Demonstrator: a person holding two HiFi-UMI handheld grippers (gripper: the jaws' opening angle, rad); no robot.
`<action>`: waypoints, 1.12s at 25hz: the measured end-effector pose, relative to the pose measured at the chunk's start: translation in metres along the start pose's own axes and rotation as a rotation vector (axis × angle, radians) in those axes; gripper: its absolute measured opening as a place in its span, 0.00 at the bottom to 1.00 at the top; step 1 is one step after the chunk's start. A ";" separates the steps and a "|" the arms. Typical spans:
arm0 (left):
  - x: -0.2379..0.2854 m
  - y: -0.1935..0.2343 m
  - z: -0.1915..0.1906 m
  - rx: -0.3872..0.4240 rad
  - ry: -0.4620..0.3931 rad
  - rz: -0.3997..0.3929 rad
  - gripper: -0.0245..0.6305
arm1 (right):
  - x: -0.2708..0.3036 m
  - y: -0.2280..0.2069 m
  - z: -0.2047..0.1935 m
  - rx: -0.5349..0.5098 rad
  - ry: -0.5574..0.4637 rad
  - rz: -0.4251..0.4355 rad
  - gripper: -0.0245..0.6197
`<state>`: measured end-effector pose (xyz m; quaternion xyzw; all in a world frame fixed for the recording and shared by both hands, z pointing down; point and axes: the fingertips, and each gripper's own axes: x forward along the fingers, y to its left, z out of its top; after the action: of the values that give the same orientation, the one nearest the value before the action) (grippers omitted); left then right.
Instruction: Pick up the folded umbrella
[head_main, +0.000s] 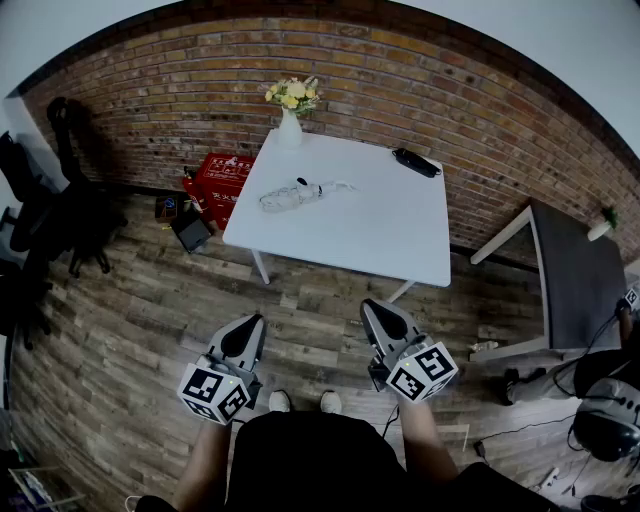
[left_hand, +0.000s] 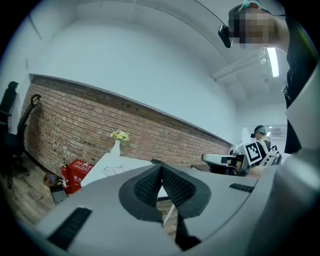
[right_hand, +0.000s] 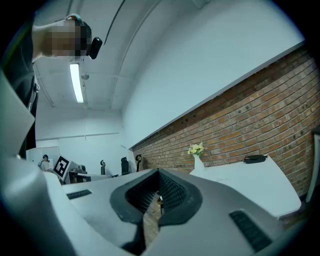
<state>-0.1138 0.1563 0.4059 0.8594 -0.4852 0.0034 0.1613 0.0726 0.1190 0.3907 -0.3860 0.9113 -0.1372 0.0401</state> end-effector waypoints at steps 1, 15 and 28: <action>0.000 0.000 0.001 0.002 -0.001 0.000 0.06 | -0.001 0.000 0.000 -0.003 0.000 -0.002 0.07; -0.013 0.016 0.004 -0.014 -0.018 -0.003 0.06 | 0.001 0.010 -0.002 0.007 -0.006 -0.036 0.07; -0.040 0.055 0.007 -0.011 -0.027 -0.025 0.06 | 0.025 0.043 -0.014 0.041 -0.012 -0.043 0.07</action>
<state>-0.1822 0.1614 0.4082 0.8645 -0.4766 -0.0130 0.1592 0.0224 0.1328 0.3931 -0.4054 0.8996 -0.1543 0.0507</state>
